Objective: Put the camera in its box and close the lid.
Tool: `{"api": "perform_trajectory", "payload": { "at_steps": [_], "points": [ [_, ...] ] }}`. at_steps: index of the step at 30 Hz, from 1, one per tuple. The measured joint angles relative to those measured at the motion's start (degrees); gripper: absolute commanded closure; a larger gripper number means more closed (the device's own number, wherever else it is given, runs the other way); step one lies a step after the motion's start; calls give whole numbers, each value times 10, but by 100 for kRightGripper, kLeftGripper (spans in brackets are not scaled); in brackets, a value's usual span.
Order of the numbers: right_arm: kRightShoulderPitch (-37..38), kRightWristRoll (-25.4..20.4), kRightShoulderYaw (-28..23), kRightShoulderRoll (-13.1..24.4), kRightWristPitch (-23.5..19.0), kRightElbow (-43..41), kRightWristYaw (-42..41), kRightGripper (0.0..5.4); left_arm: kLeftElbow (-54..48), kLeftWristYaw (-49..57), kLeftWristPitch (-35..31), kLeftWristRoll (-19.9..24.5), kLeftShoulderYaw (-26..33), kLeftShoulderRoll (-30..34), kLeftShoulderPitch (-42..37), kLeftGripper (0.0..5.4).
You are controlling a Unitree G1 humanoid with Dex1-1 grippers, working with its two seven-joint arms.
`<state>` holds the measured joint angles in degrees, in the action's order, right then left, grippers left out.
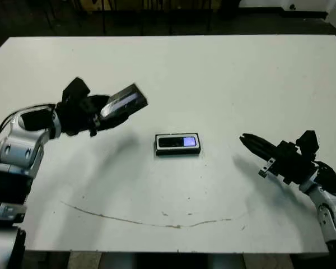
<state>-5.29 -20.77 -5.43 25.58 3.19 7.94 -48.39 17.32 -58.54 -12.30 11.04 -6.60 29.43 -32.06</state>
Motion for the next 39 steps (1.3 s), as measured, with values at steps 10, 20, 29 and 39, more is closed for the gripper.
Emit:
{"api": "perform_trajectory", "payload": {
  "at_steps": [10, 20, 29, 39],
  "points": [
    [2, 1, 0, -4, 10, 3, -1, 540, 155, -136, -12, -13, -62, -29, -78, 267],
    [12, 12, 0, -3, -3, -23, 20, 540, 250, -185, 16, -30, -72, -71, -116, 267],
    [11, -11, -2, -4, 7, 4, -18, 540, 305, -207, 34, -44, -74, -102, -141, 267],
    [11, 1, -2, -6, 28, 15, -13, 540, 322, -242, 31, -68, -103, -118, -165, 267]
  ]
}}
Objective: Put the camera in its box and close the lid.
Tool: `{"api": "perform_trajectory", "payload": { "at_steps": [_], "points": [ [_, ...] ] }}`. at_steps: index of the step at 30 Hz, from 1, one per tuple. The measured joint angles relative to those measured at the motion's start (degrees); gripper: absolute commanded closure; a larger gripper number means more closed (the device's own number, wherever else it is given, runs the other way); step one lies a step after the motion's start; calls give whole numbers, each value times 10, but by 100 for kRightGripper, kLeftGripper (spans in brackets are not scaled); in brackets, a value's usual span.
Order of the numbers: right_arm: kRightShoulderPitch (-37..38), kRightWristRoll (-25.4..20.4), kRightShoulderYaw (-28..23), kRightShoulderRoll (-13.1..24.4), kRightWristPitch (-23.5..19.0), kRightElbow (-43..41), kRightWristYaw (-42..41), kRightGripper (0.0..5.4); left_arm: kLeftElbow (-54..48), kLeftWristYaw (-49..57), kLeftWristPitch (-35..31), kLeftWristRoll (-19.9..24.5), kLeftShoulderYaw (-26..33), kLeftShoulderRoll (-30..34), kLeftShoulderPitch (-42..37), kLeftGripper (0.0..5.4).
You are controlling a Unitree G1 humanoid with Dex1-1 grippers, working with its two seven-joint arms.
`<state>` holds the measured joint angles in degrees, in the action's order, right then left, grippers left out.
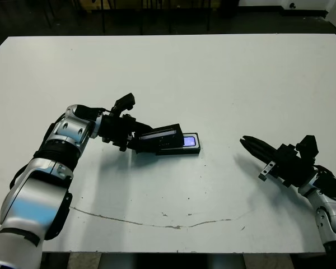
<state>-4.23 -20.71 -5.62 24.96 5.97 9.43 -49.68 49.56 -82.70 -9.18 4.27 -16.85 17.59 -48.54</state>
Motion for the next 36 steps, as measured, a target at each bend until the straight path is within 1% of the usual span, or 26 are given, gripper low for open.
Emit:
{"api": "perform_trajectory", "payload": {
  "at_steps": [7, 12, 15, 18, 20, 25, 29, 36],
  "points": [
    [0, -2, 0, 0, 7, 2, -5, 540, -5, 0, 28, -22, -18, -6, -4, 267],
    [3, 6, 0, 0, 8, -2, 5, 540, 3, 6, 27, -33, -20, -15, -6, 267],
    [2, -8, 0, -1, 8, 6, -9, 540, 1, 20, 28, -50, -33, -20, -8, 267],
    [2, -14, 0, -2, 7, 11, -14, 540, -20, 43, 58, -75, -53, -23, -6, 267],
    [2, -16, -1, -2, 2, 10, -14, 540, -32, 62, 69, -83, -61, -30, -1, 267],
    [5, -23, -6, -1, -28, -7, -5, 540, -21, 78, 79, -86, -67, -44, -3, 267],
    [5, -32, -12, 0, -31, -11, -12, 540, 6, 82, 86, -86, -67, -54, -12, 267],
    [6, -31, -13, 0, -34, -11, -11, 540, 45, 82, 108, -85, -63, -70, -27, 267]
  ]
}}
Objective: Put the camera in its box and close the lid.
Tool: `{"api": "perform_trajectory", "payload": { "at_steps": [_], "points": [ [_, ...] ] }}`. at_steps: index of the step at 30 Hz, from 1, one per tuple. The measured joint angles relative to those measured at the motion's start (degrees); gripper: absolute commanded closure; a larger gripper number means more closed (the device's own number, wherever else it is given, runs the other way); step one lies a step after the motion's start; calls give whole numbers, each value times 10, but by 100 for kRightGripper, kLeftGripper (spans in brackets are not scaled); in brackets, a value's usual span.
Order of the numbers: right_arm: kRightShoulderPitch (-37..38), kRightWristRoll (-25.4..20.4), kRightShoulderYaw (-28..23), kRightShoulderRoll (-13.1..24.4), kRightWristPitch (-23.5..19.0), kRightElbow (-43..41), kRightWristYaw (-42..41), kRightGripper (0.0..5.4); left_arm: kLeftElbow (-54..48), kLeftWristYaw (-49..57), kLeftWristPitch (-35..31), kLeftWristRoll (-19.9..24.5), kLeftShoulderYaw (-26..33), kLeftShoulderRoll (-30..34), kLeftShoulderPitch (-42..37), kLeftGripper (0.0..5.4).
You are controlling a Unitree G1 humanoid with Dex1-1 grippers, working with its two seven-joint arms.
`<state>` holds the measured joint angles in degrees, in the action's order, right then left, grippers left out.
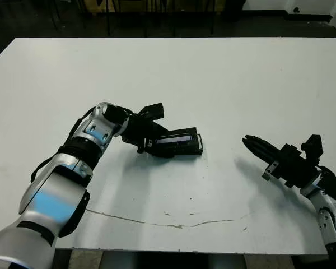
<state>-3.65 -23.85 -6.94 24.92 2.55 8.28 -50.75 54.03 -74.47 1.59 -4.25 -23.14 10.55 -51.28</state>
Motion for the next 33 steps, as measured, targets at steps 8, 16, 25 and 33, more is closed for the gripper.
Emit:
{"api": "perform_trajectory", "payload": {
  "at_steps": [8, 16, 25, 33],
  "points": [
    [3, 0, 0, 0, 0, 0, 3, 540, 78, 0, 2, 3, 24, -35, -30, 267],
    [8, 5, 0, 0, 0, 0, 4, 540, 124, 4, 1, -16, 27, -58, -54, 267],
    [8, 12, 0, 0, 9, 2, 6, 540, 129, 10, 11, -38, 10, -65, -66, 267],
    [8, 19, 0, 0, 23, 10, 6, 540, 126, 11, 32, -69, -25, -68, -77, 267]
  ]
}}
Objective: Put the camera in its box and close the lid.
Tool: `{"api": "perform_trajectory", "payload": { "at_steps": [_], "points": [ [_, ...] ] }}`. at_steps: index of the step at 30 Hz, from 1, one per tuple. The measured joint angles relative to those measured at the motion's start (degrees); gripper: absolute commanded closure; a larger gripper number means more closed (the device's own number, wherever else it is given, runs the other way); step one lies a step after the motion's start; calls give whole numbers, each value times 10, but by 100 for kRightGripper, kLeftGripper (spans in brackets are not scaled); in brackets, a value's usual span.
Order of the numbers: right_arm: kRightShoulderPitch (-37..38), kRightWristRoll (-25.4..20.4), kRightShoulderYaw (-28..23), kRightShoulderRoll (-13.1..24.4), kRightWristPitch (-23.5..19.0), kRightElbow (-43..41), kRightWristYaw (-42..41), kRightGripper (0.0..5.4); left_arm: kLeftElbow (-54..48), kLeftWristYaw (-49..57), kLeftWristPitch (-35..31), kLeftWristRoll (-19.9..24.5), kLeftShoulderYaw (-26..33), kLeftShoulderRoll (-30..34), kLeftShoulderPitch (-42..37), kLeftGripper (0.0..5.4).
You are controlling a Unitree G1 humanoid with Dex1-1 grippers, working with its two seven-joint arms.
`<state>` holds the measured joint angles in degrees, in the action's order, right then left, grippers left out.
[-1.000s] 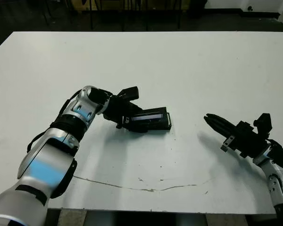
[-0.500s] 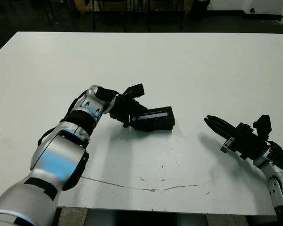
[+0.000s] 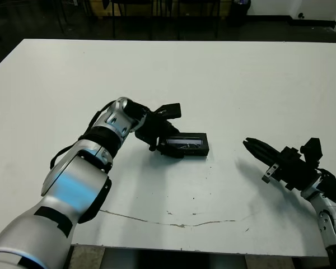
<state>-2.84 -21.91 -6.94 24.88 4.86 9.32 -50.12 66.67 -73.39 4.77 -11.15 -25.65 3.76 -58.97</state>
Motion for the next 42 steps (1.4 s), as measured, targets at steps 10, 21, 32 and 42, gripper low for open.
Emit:
{"api": "perform_trajectory", "payload": {
  "at_steps": [10, 21, 32, 42],
  "points": [
    [0, 2, 0, 0, 13, 9, -6, 540, -22, 8, 46, -4, -16, 21, 10, 141],
    [8, 7, 0, 0, 17, -3, 2, 540, -64, -23, 122, 60, 29, 108, 85, 1],
    [6, 11, 2, -2, 15, -1, 4, 540, -219, -32, 105, 137, 114, 257, 229, 1],
    [-3, 1, 2, -6, 12, 7, 0, 540, -573, 200, -114, 224, 287, 298, 398, 18]
  ]
}}
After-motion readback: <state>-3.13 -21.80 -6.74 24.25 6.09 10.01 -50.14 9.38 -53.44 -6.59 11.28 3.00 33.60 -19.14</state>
